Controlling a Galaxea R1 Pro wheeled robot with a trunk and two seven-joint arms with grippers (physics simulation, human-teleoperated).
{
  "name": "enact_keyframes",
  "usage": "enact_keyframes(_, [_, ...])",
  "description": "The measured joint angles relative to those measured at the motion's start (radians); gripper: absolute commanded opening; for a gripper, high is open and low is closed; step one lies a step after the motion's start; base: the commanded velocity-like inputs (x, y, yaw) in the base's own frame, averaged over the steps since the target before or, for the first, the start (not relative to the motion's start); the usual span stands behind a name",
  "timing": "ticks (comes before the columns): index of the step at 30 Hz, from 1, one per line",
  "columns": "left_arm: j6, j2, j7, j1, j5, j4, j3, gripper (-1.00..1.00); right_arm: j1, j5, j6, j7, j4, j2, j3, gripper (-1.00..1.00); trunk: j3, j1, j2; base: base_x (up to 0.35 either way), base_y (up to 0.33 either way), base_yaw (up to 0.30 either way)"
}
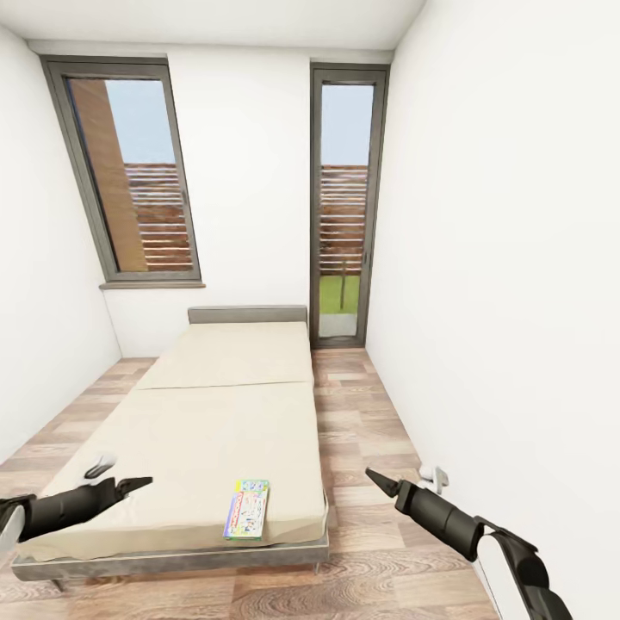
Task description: Put all the toys in the child's room - the three board games (two on the bed and one on the table), the two jigsaw puzzles on the table, and the tennis ball on the table - inside the toy box on the table in the child's room.
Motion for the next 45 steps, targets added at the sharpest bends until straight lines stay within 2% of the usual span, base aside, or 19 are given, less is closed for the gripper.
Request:
enact_keyframes(3, [-0.001, -0.012, 0.070, -0.002, 0.003, 0.003, 0.000, 1.00, 0.000, 0.000, 0.000, -0.001, 0.005, 0.002, 0.002, 1.00, 0.000, 0.000, 0.000, 0.000, 0.000, 0.000])
enact_keyframes(7, [0.002, -0.021, 0.109, -0.004, 0.006, 0.004, 0.000, 1.00, 0.000, -0.001, 0.001, -0.001, 0.009, 0.003, 0.003, 1.00, 0.000, 0.000, 0.000, 0.000, 0.000, 0.000])
enact_keyframes(15, [0.005, -0.022, 0.103, -0.004, 0.007, 0.005, 0.000, 1.00, 0.000, -0.003, 0.000, -0.001, 0.011, 0.005, 0.010, 1.00, 0.000, 0.000, 0.000, 0.000, 0.000, 0.000])
enact_keyframes(21, [0.008, -0.022, 0.099, -0.004, 0.007, 0.005, 0.000, 1.00, 0.000, -0.003, 0.000, -0.003, 0.011, 0.008, 0.041, 1.00, 0.000, 0.000, 0.000, 0.000, 0.000, 0.000])
enact_keyframes(30, [0.006, -0.022, 0.098, -0.004, 0.007, 0.005, 0.001, 1.00, 0.000, -0.004, 0.001, -0.005, 0.011, 0.049, 0.089, 1.00, -0.028, 0.034, -0.063, 0.000, 0.000, 0.000])
enact_keyframes(45, [0.003, -0.028, 0.114, -0.004, 0.006, 0.006, 0.001, 1.00, -0.010, -0.009, 0.007, -0.005, 0.013, 0.083, 0.096, 1.00, -0.073, 0.092, -0.167, 0.000, 0.000, 0.000])
